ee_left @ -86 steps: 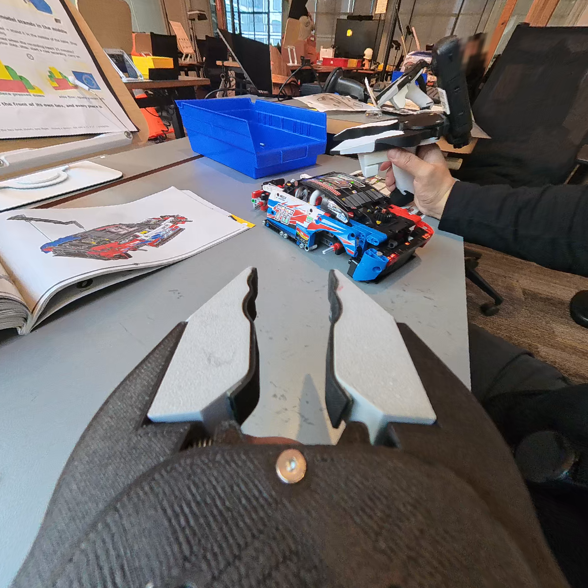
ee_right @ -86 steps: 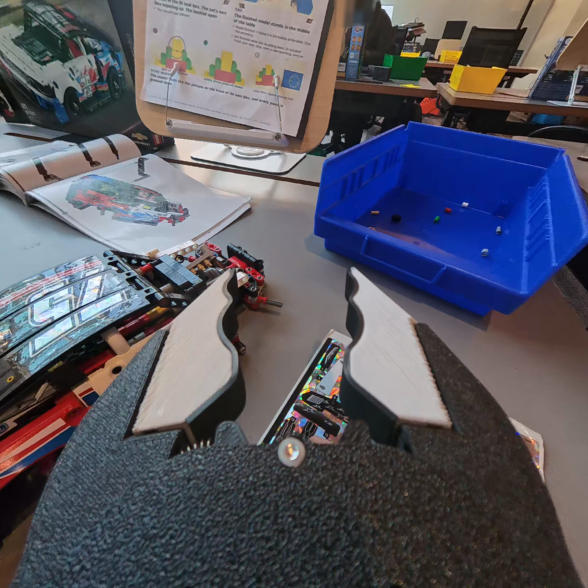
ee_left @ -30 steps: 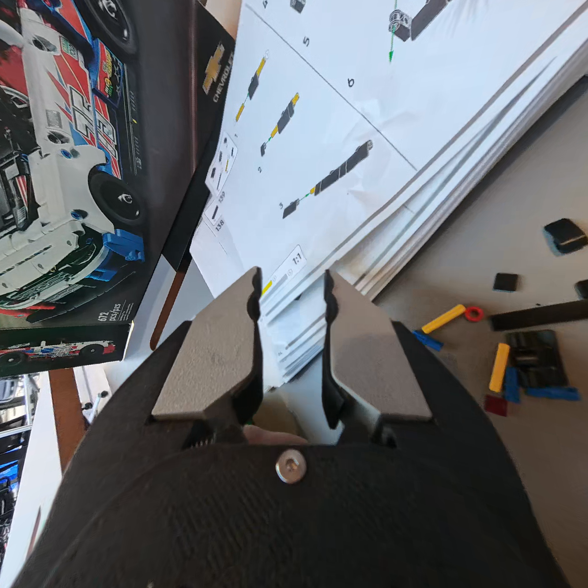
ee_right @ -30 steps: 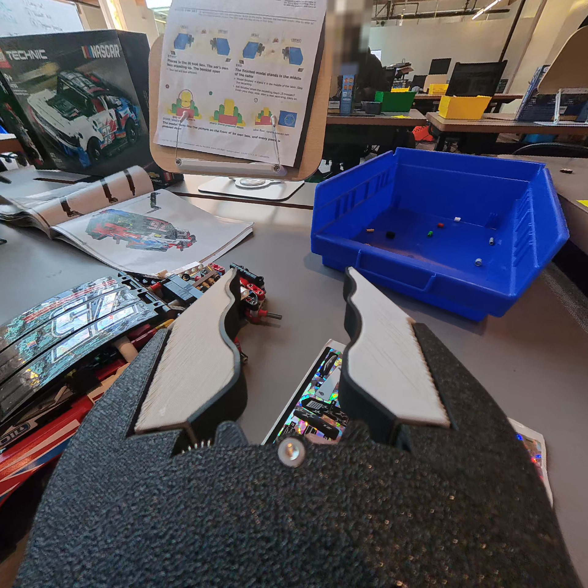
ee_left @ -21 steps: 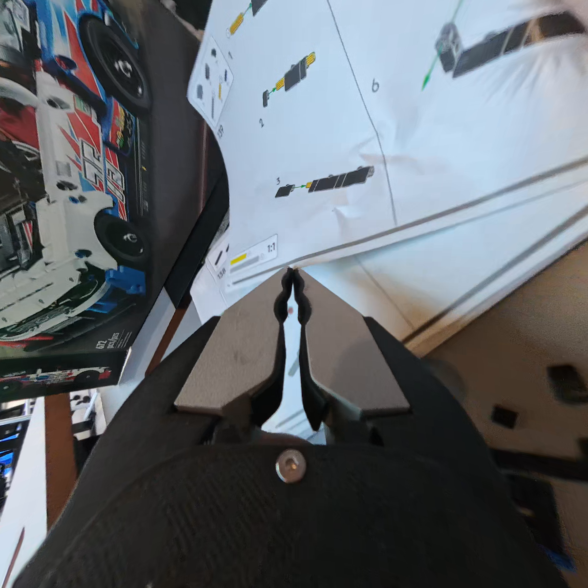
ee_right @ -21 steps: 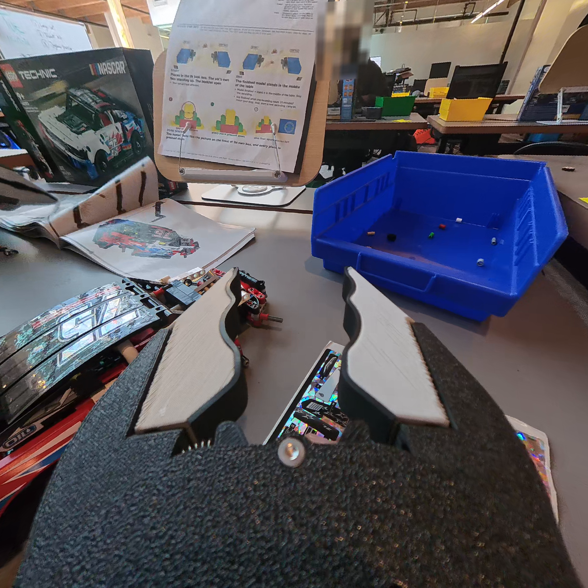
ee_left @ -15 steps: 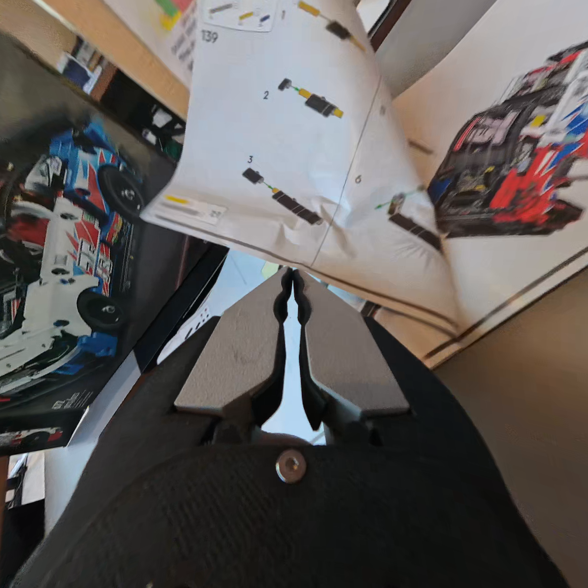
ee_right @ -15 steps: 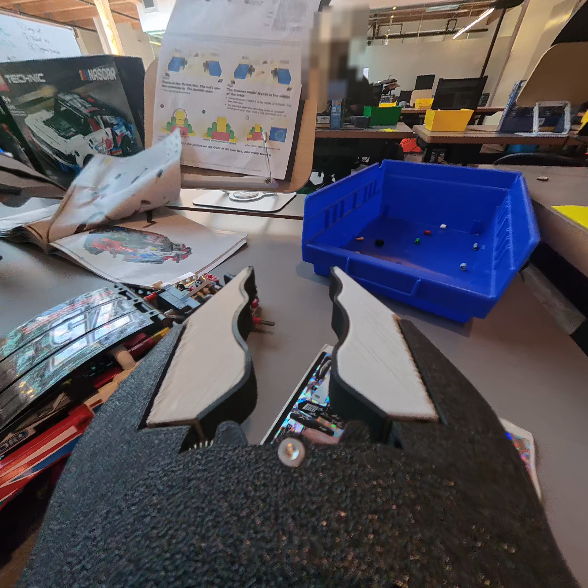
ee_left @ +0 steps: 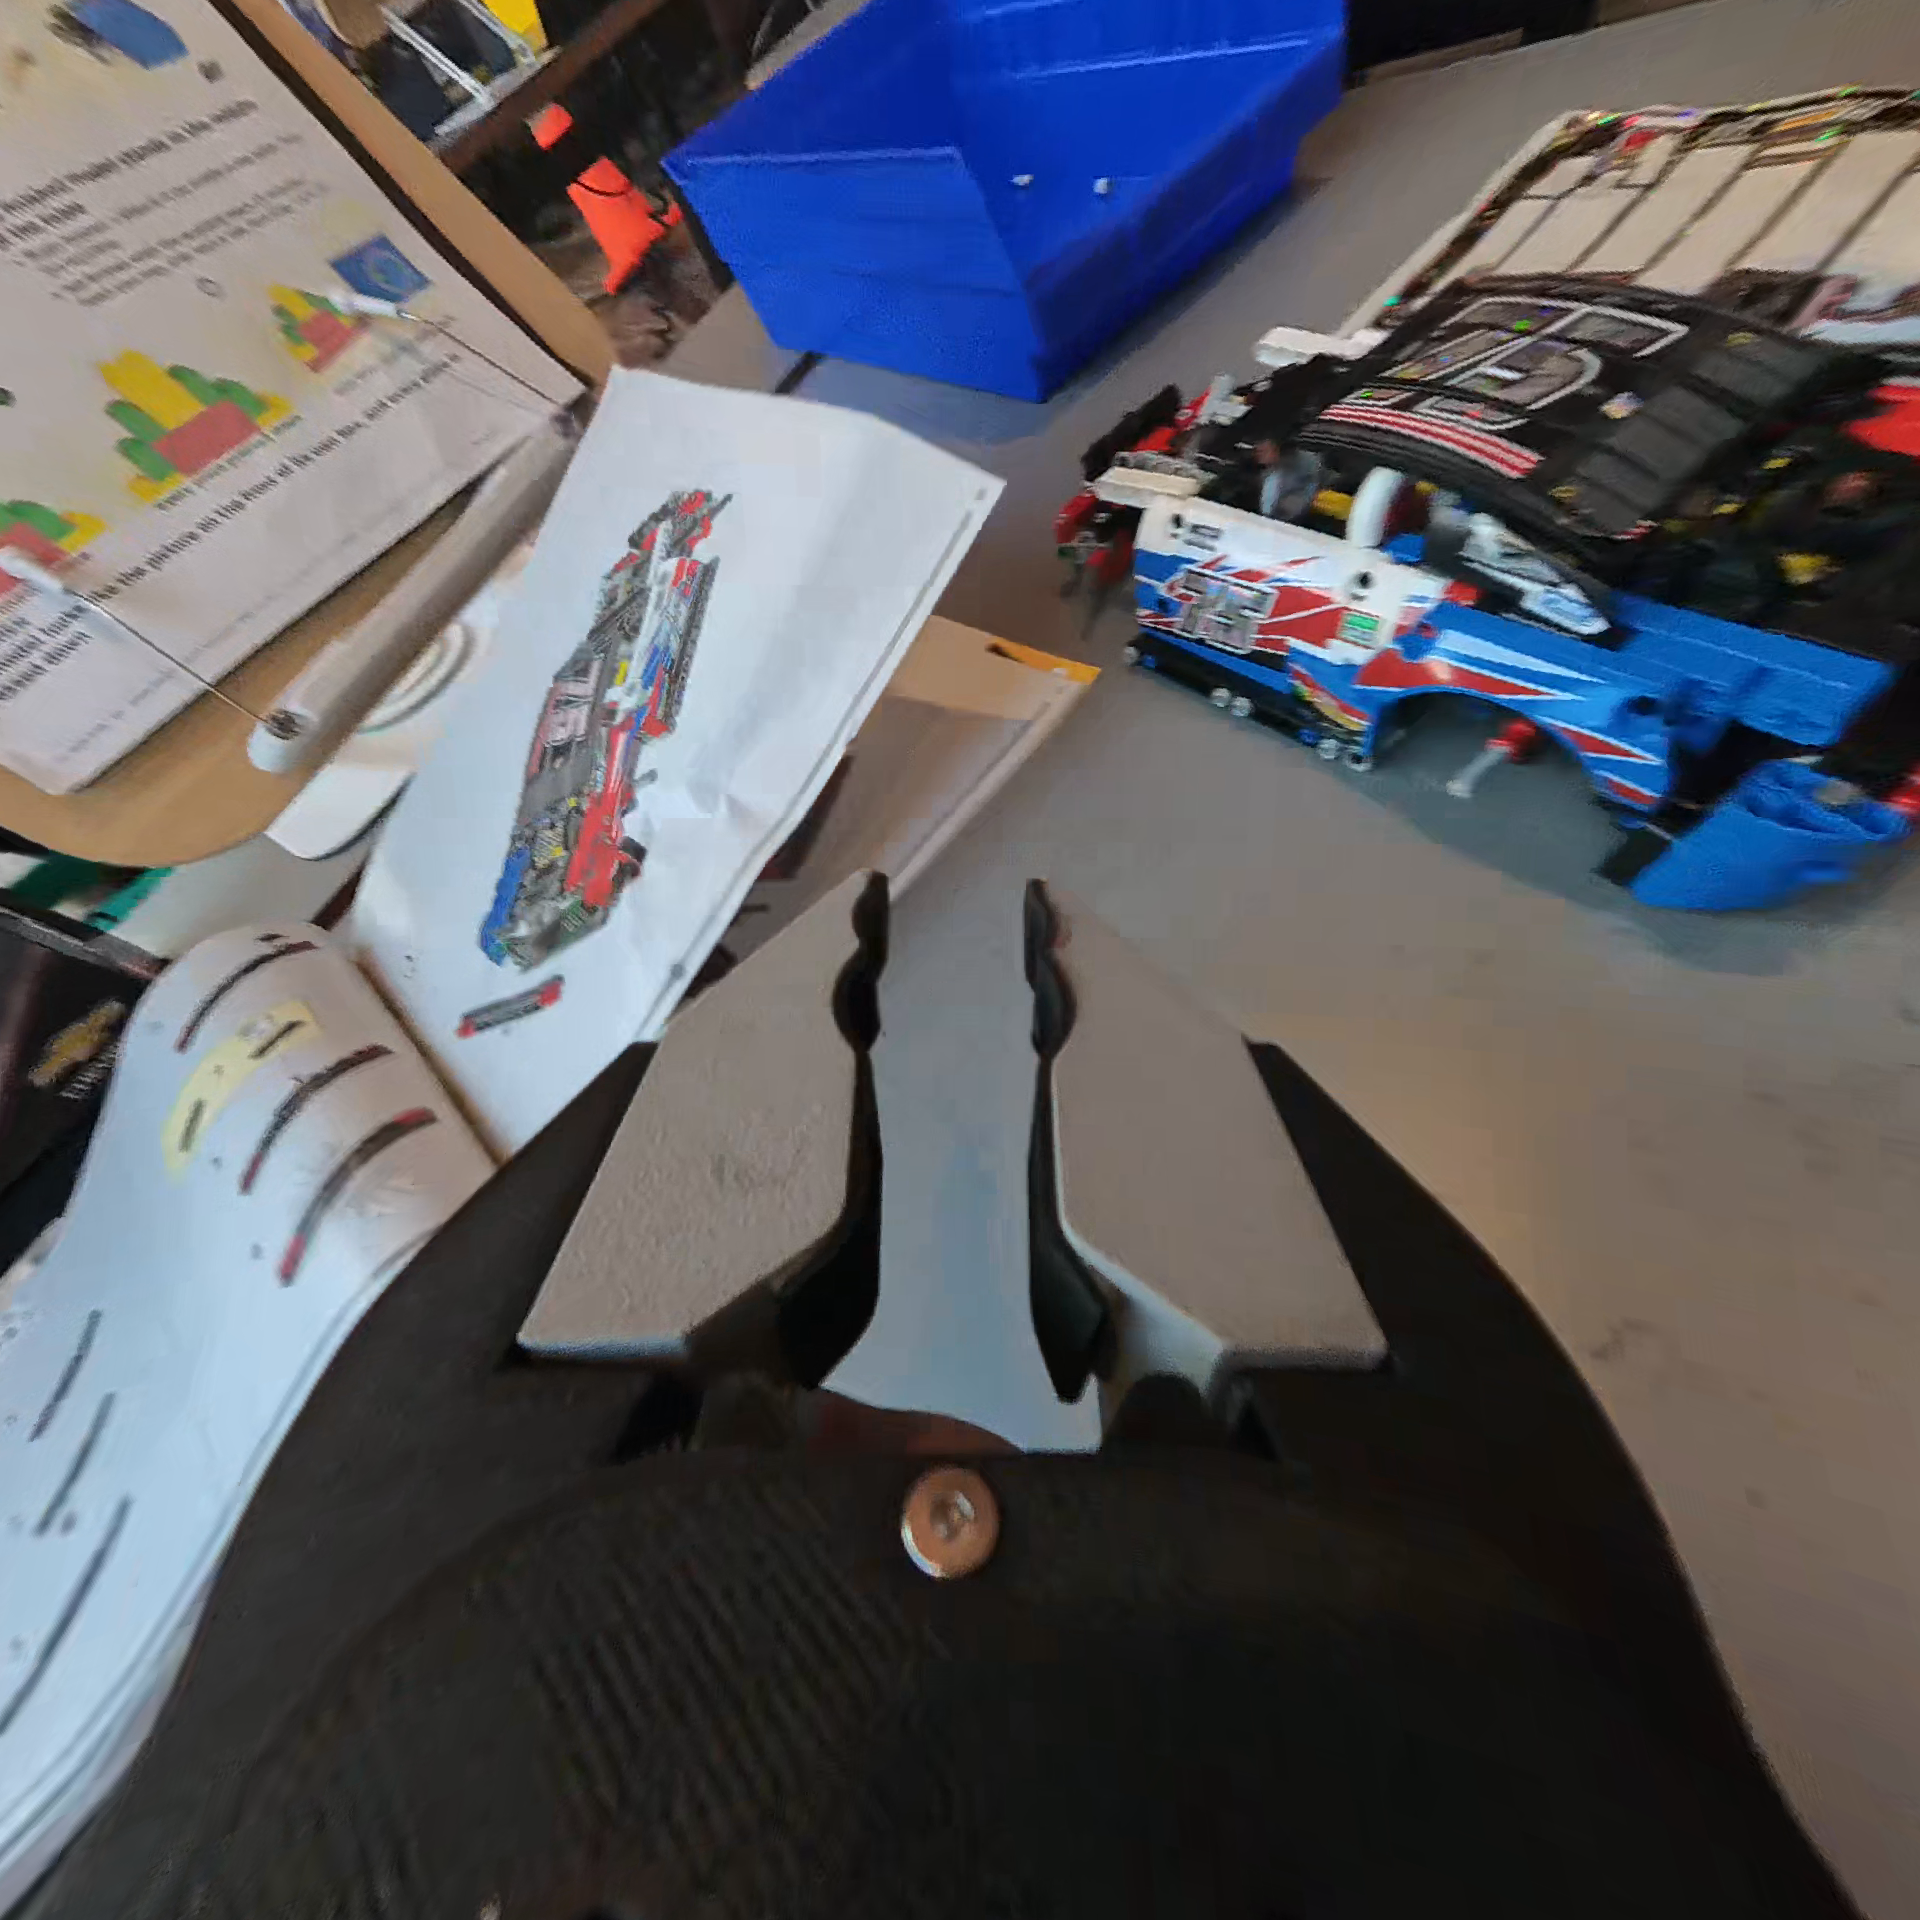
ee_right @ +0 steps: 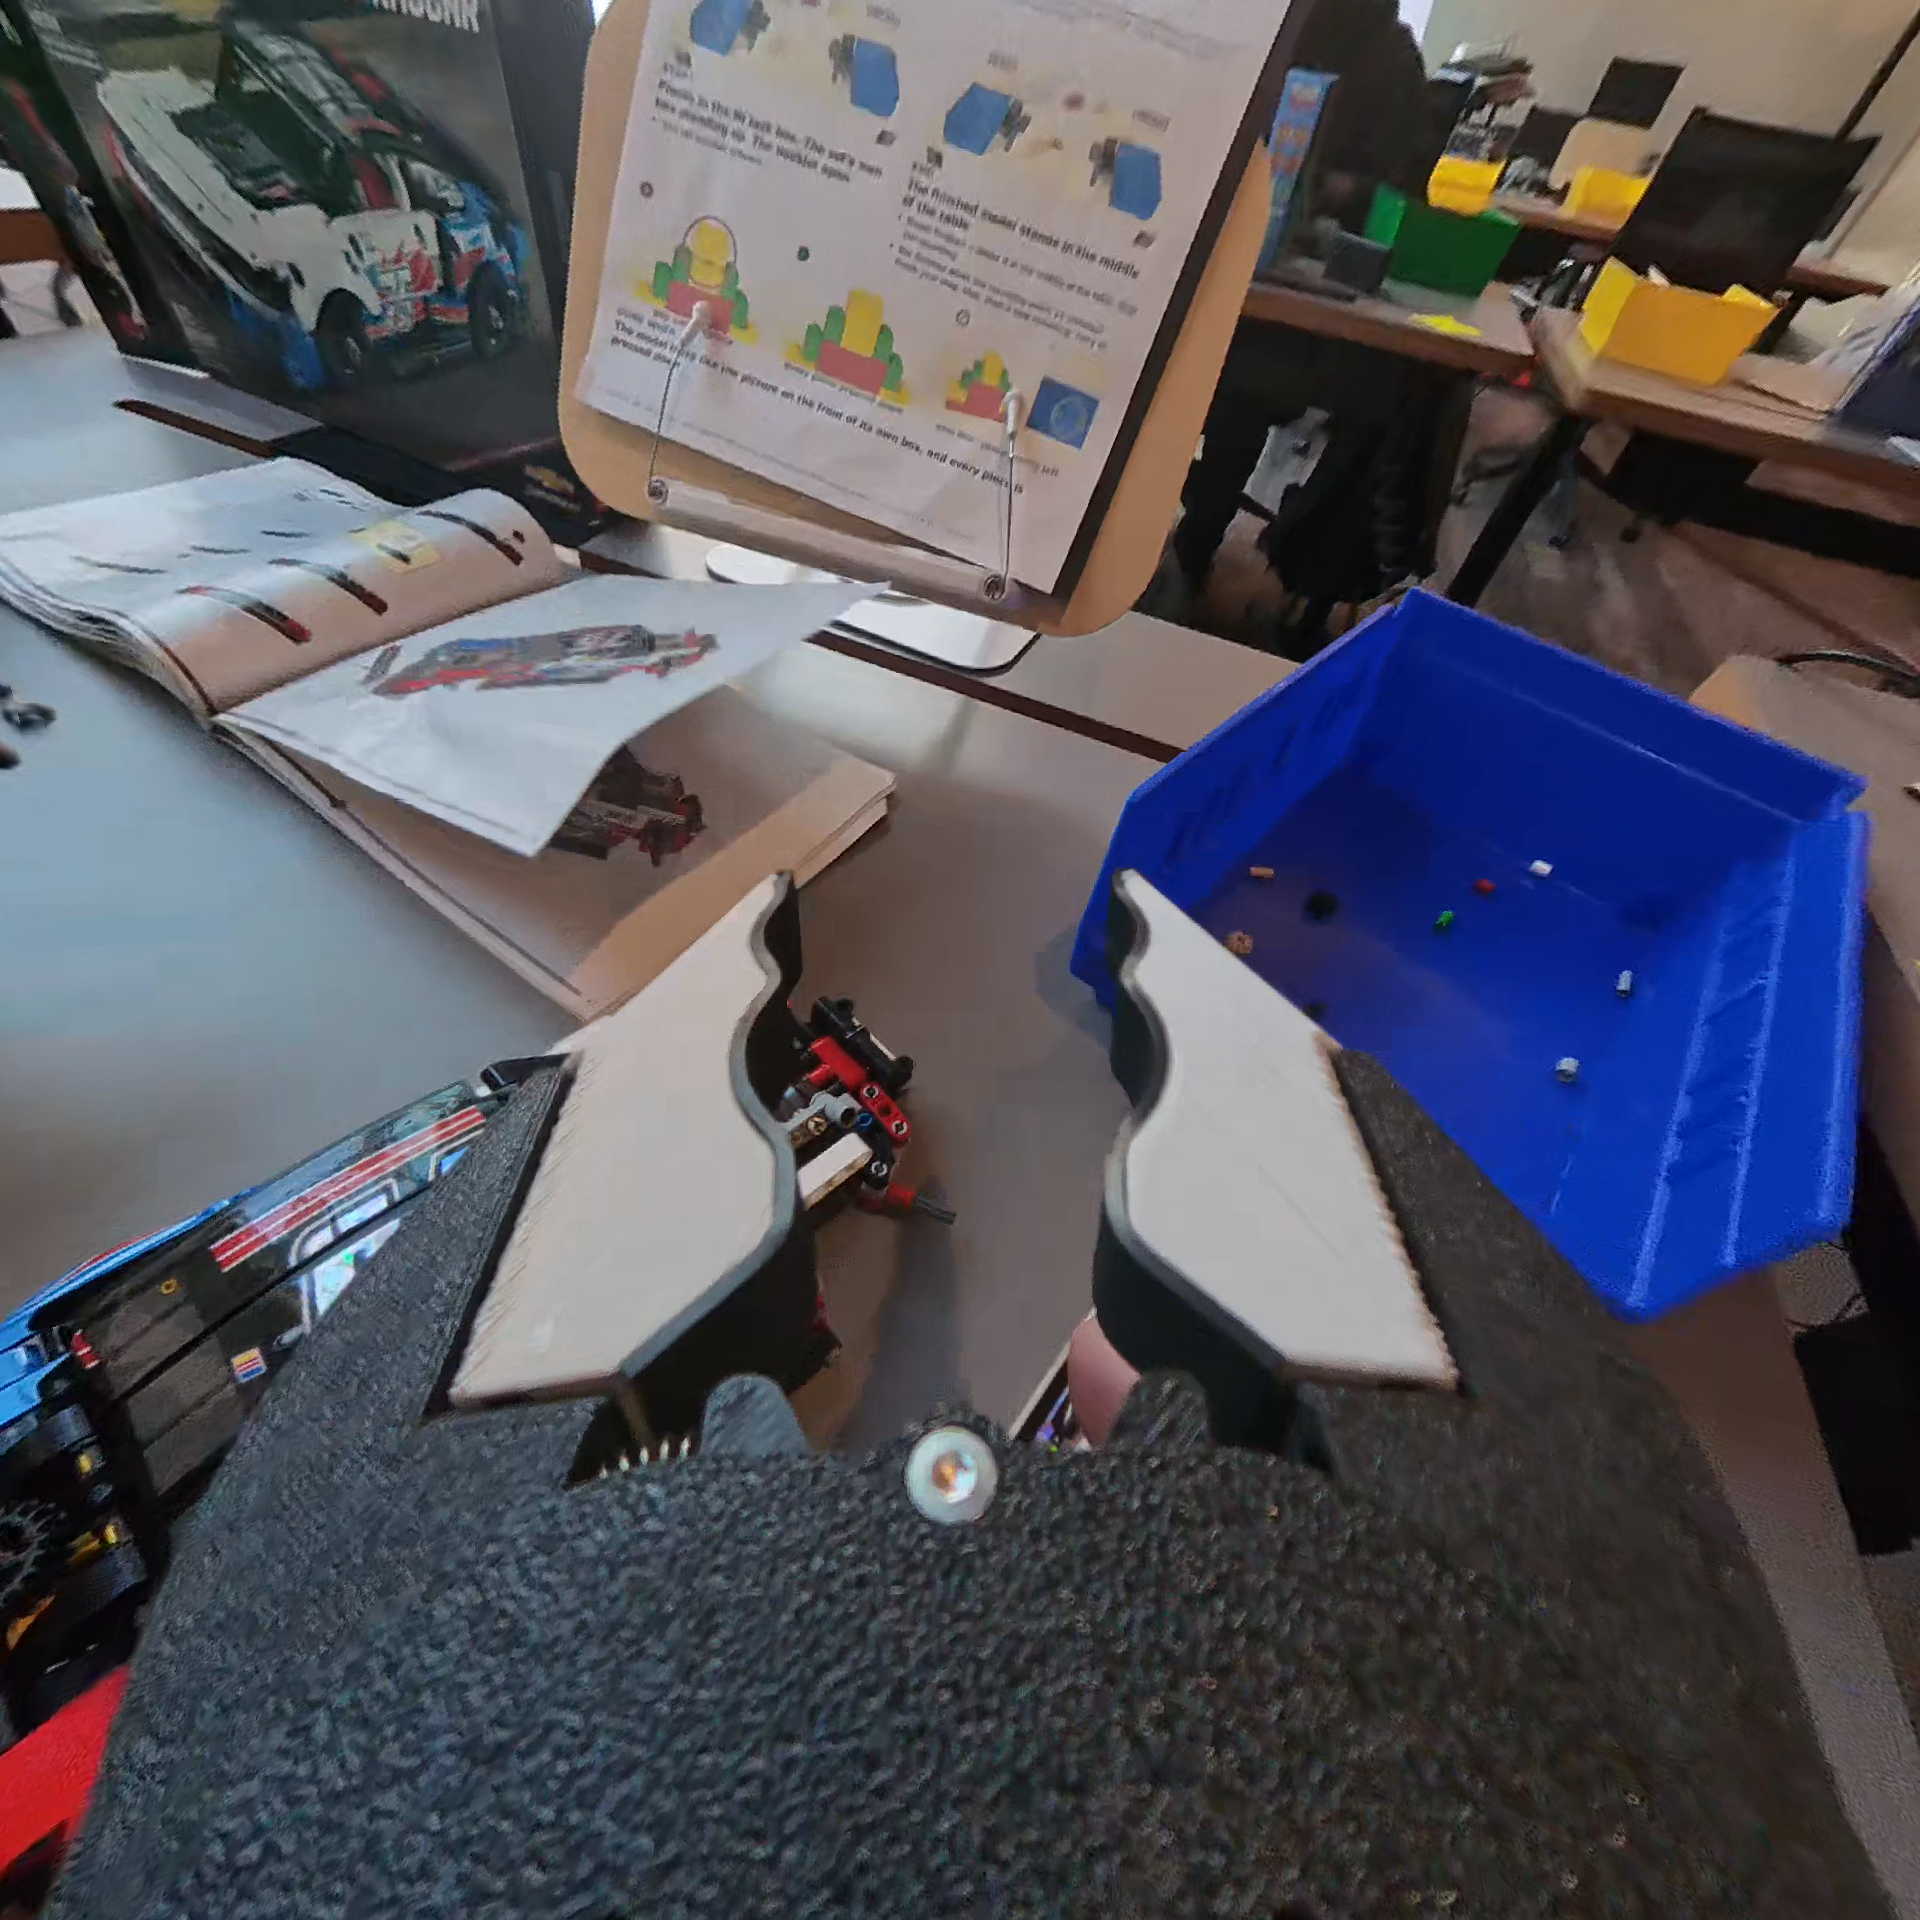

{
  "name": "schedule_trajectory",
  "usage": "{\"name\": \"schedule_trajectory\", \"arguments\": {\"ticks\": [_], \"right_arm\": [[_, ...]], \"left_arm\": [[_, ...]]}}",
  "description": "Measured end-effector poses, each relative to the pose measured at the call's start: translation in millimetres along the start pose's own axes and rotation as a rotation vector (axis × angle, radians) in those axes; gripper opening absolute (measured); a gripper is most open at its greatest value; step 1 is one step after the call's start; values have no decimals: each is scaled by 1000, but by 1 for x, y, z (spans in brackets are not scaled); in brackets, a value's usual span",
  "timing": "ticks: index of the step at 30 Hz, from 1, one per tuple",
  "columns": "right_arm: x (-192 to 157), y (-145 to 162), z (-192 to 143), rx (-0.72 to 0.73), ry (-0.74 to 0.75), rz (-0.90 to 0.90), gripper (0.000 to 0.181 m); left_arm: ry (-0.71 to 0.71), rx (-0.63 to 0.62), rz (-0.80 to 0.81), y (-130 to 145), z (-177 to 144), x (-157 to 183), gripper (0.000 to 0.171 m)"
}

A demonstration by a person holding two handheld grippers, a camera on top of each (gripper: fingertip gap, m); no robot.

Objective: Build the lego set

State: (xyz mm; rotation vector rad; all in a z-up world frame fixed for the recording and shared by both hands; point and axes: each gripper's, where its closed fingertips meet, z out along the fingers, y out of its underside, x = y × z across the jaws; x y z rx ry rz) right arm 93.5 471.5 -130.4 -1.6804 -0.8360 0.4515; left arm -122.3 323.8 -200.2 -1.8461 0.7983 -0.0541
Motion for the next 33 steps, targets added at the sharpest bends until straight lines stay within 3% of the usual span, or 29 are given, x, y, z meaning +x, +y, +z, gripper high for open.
{"name": "schedule_trajectory", "arguments": {"ticks": [7, 14, 22, 33], "right_arm": [[7, 10, 20, 27, -5, 13, 58], [18, 26, 37, 86, -5, 36, 59], [22, 20, 32, 250, 40, 19, 60], [13, 24, 42, 258, 16, -7, 59]], "left_arm": [[57, 53, -259, 10, -14, 24, 36], [13, 201, -297, 3, -7, 21, 38], [54, 398, -358, -13, -28, 14, 32], [82, 445, -430, -15, -31, 7, 28]]}}
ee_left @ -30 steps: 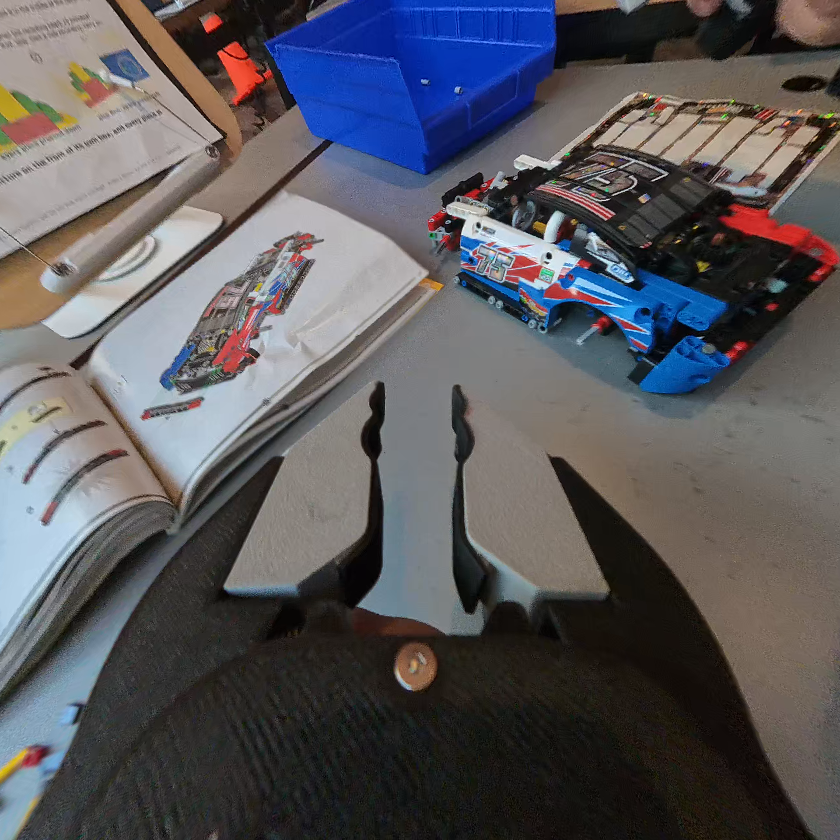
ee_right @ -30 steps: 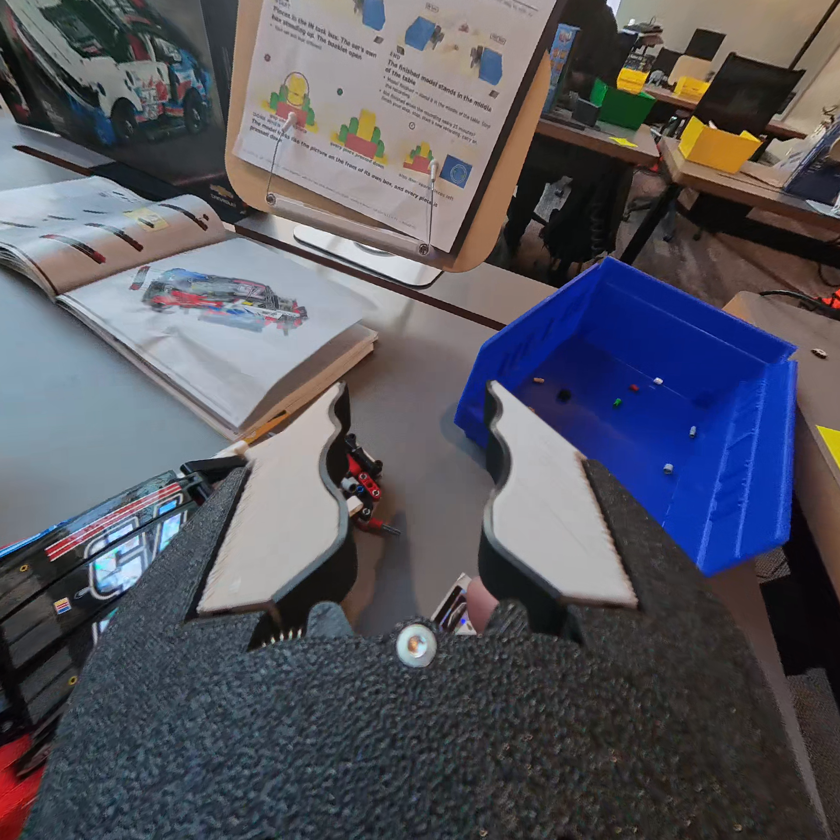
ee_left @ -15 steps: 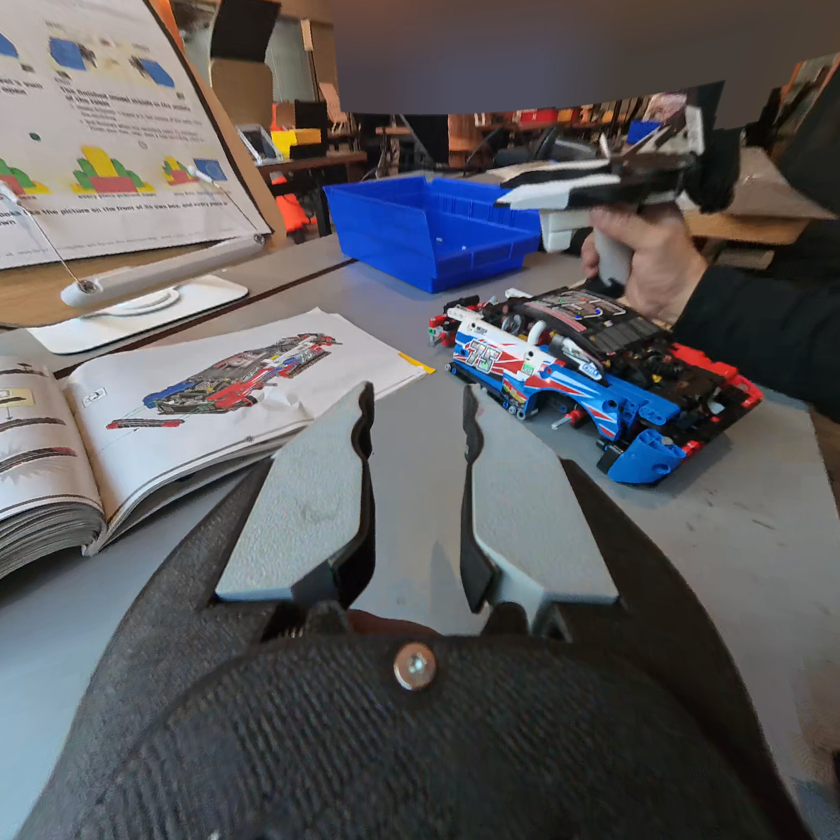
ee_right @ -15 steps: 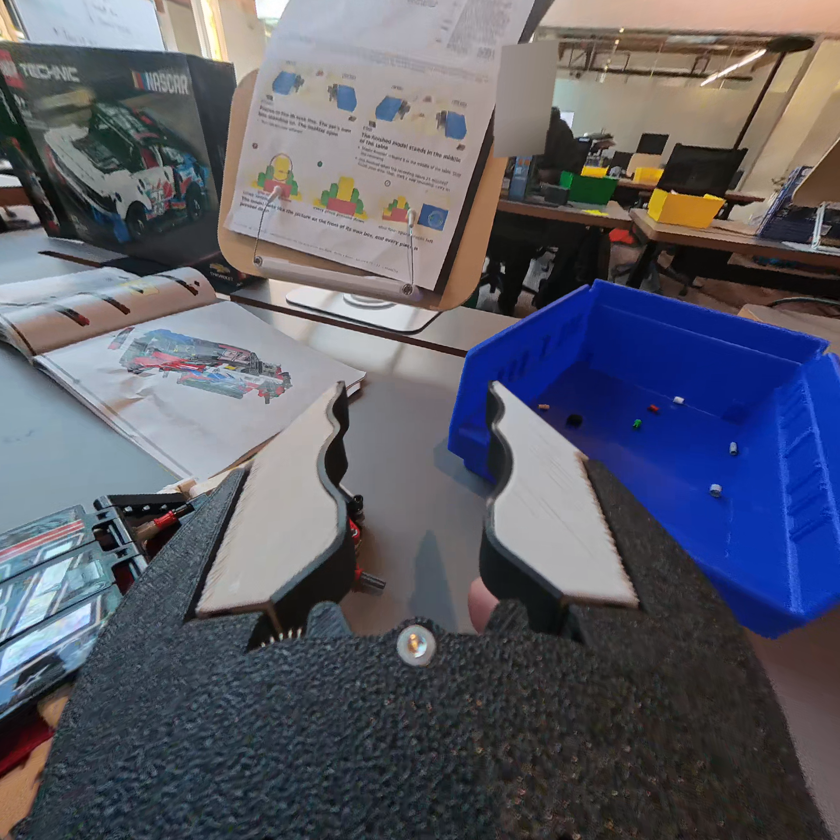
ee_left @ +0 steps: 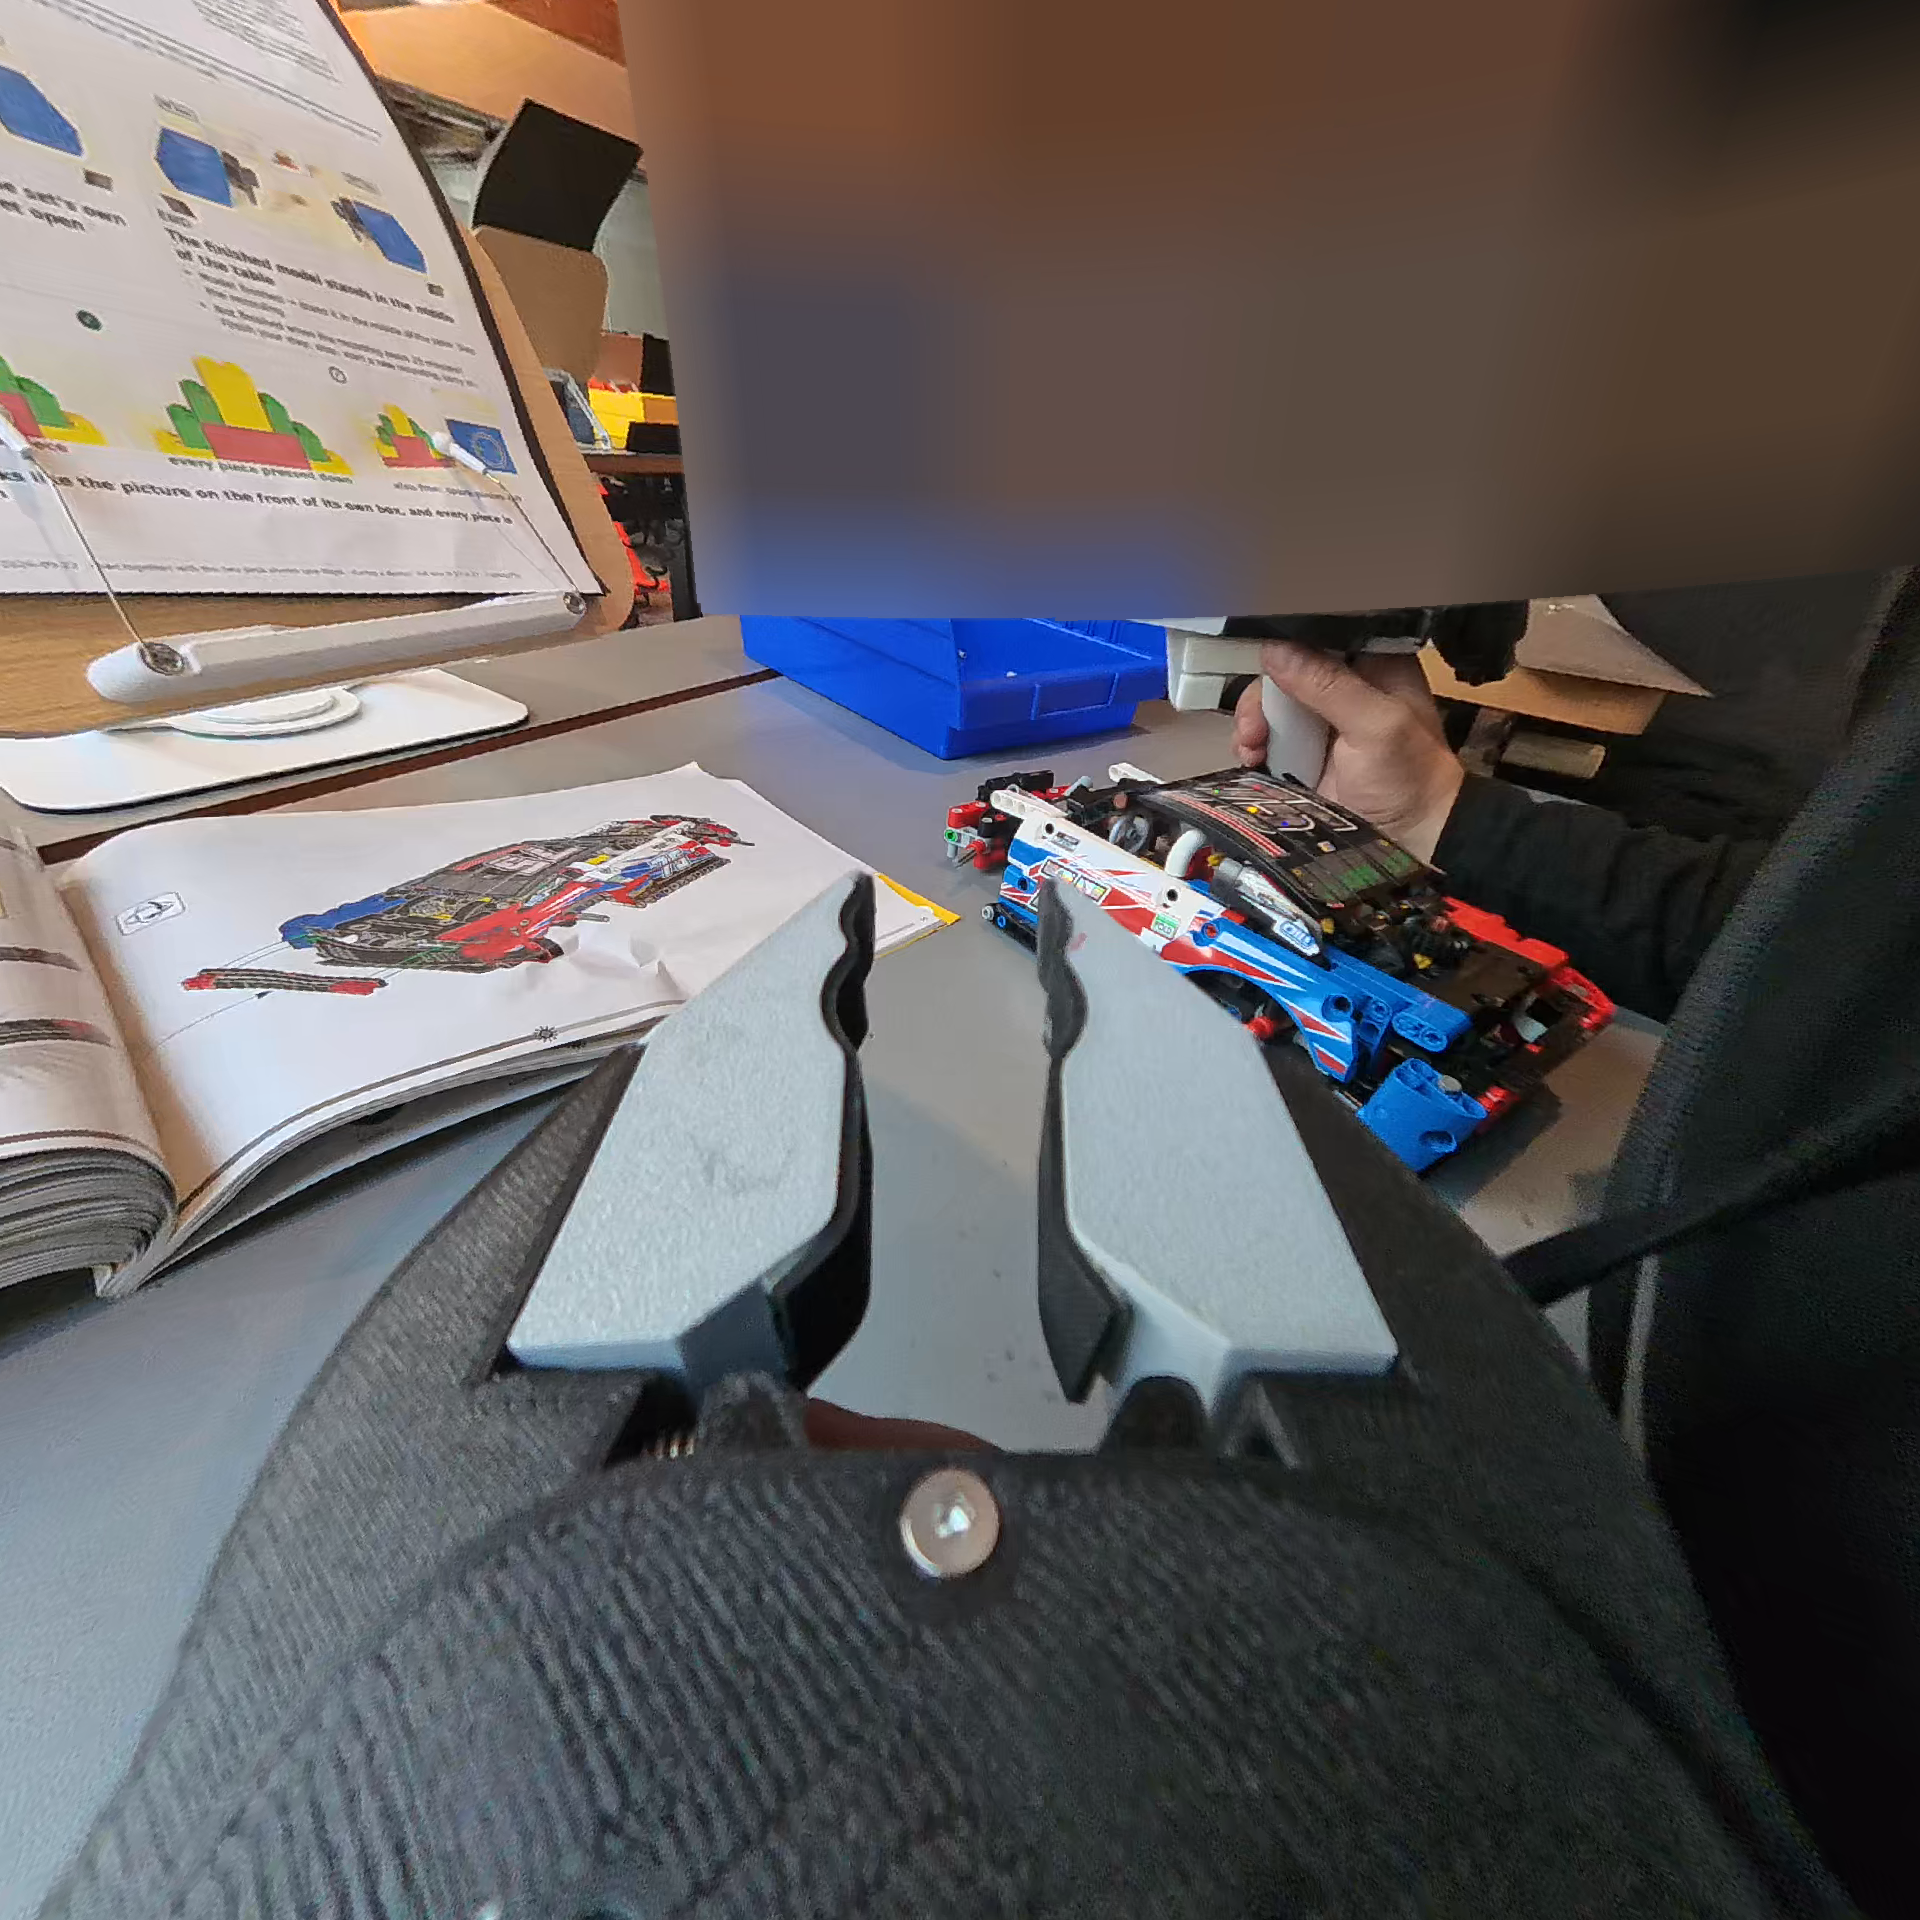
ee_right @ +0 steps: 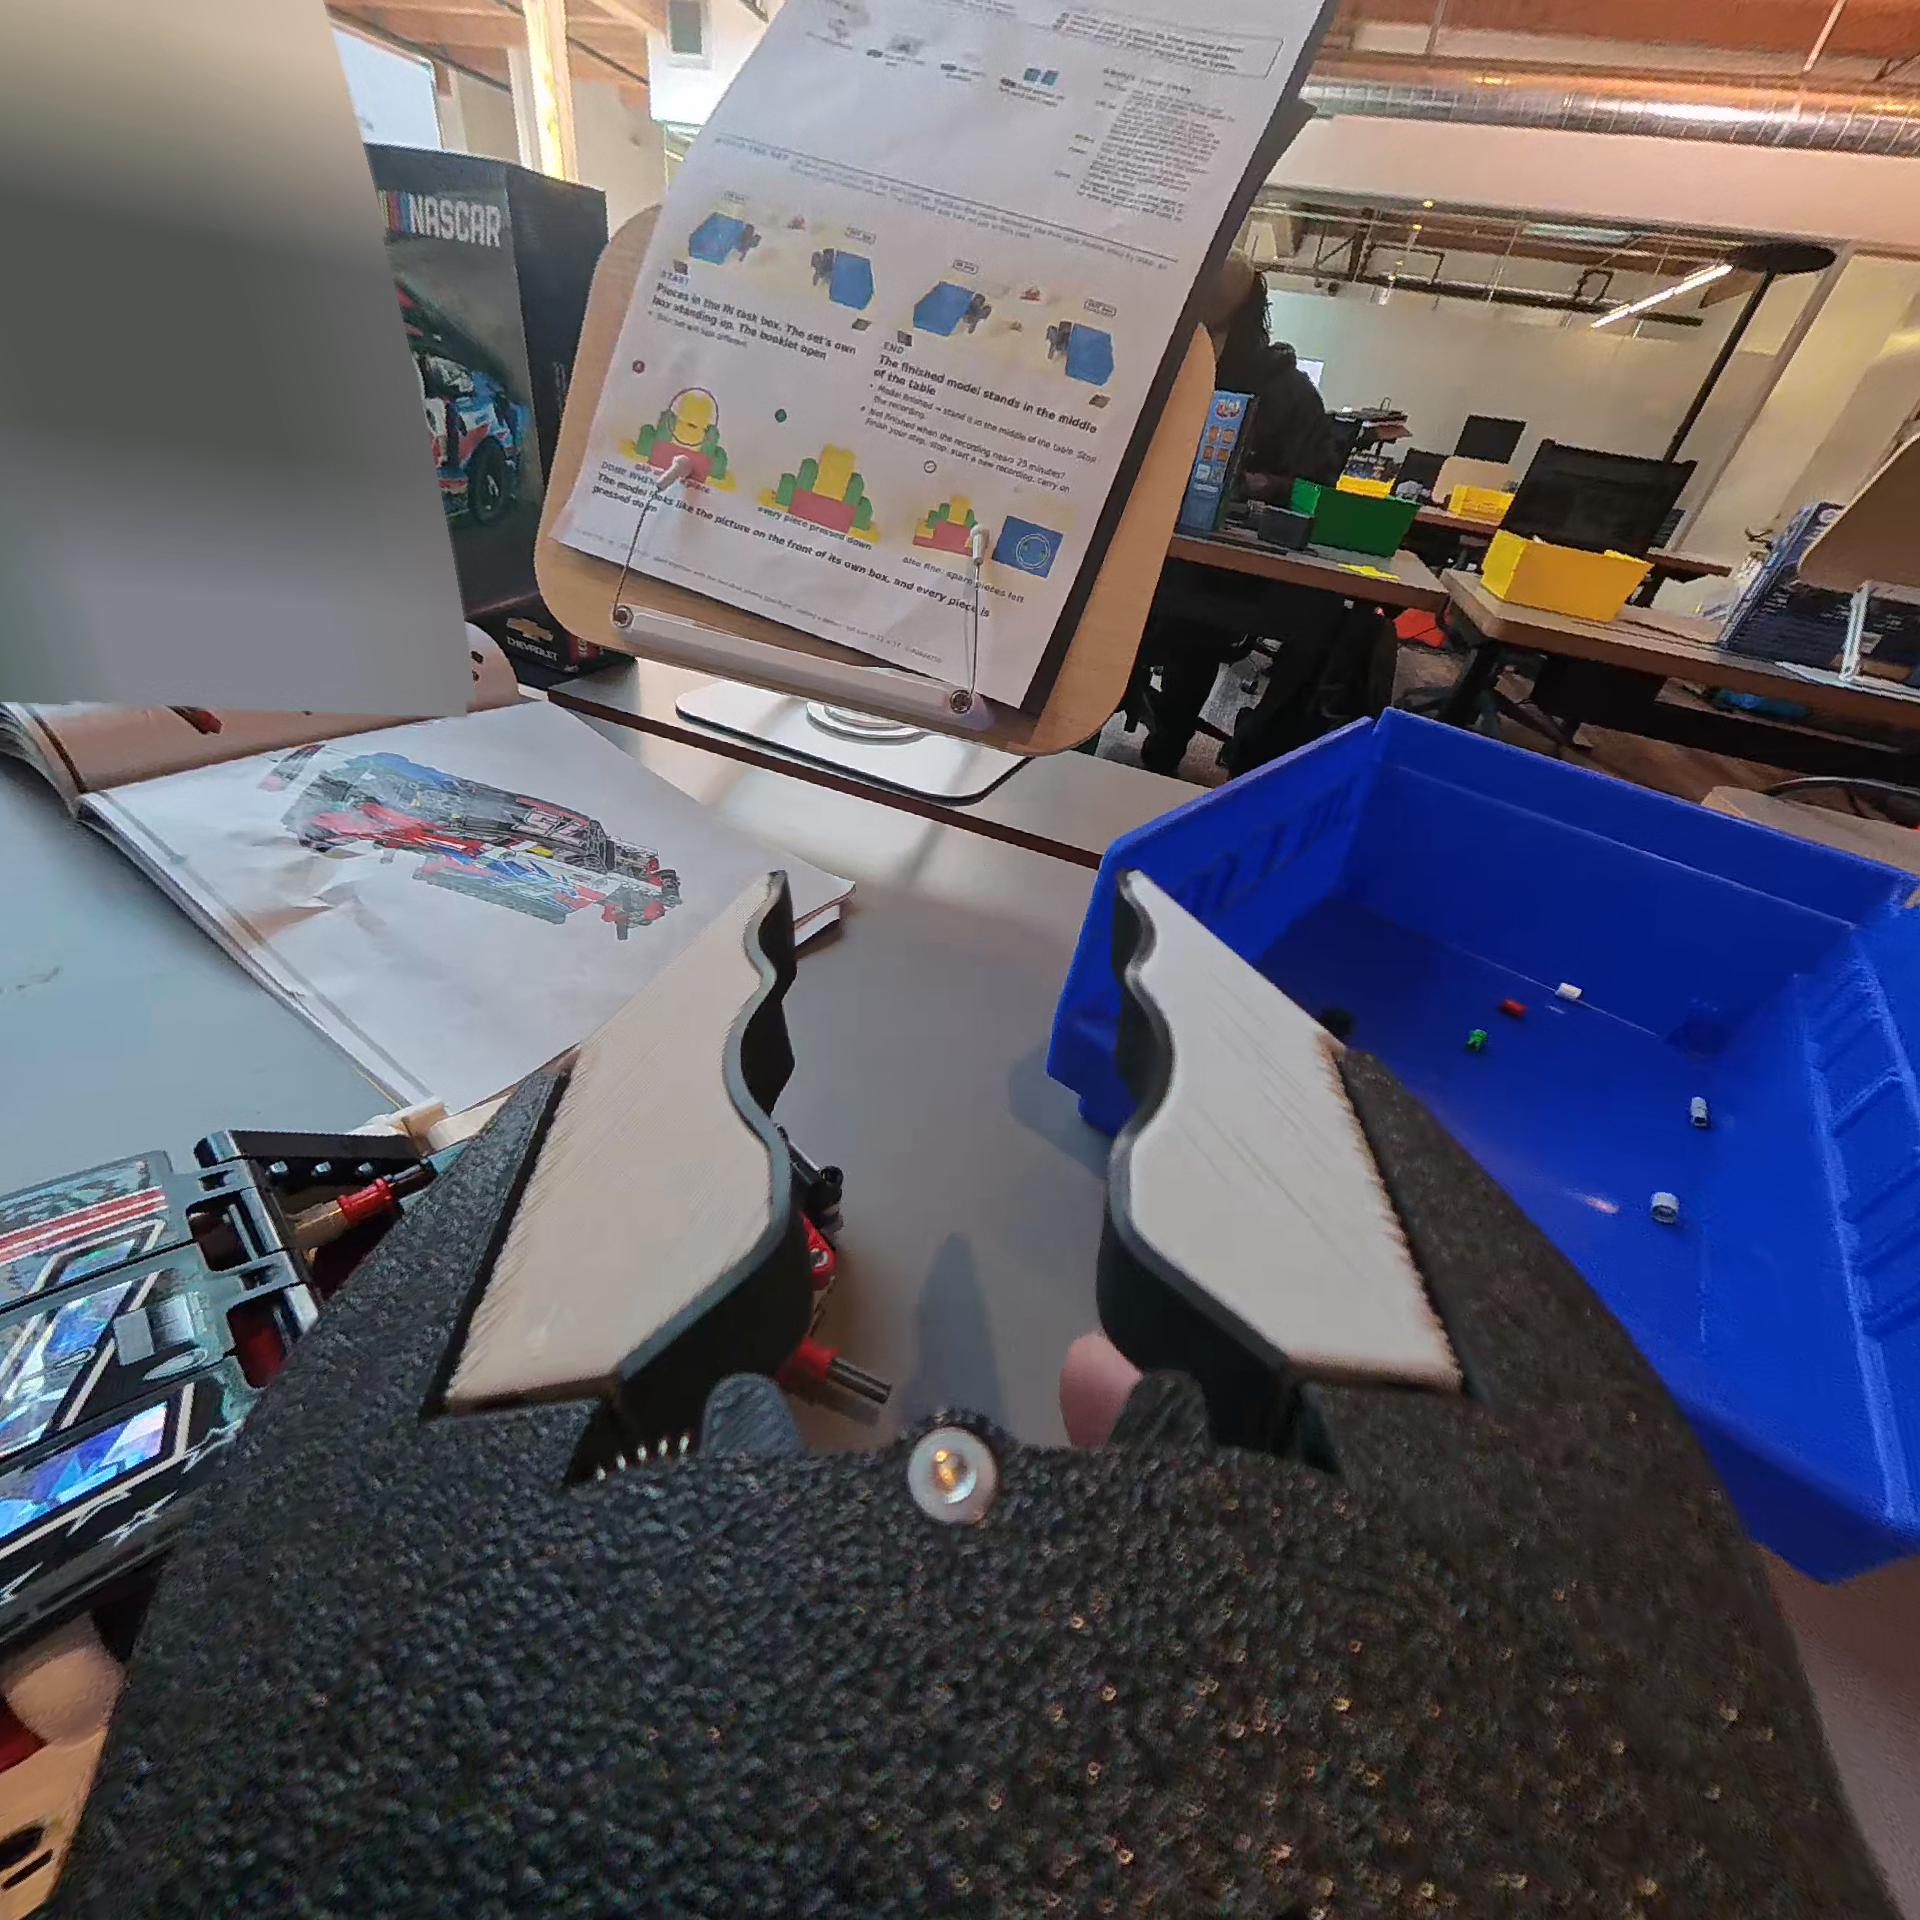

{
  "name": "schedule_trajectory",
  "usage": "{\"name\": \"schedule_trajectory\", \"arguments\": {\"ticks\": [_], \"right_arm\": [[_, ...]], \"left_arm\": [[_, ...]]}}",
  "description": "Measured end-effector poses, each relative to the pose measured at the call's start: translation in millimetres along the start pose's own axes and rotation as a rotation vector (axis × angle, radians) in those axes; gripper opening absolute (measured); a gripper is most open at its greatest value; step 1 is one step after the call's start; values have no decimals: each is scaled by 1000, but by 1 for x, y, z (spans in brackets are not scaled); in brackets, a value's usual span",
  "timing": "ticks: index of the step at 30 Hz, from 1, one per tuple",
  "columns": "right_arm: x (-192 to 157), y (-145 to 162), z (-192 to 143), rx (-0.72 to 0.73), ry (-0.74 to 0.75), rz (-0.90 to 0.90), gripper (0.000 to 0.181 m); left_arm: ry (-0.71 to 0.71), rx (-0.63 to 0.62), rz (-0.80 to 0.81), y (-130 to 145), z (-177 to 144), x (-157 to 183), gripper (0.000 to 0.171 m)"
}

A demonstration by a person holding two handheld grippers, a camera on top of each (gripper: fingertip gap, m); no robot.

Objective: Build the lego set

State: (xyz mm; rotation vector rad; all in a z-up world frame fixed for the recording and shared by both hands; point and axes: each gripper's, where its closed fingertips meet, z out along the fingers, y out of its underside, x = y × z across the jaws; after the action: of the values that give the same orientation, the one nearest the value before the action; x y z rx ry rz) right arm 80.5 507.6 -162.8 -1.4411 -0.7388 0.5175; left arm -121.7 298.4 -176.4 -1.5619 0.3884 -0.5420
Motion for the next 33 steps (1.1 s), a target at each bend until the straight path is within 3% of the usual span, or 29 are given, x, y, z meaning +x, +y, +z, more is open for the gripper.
{"name": "schedule_trajectory", "arguments": {"ticks": [33], "right_arm": [[-1, 5, 0, -4, -27, 51, 59]], "left_arm": [[10, 21, -17, -2, -2, -1, 24]]}}
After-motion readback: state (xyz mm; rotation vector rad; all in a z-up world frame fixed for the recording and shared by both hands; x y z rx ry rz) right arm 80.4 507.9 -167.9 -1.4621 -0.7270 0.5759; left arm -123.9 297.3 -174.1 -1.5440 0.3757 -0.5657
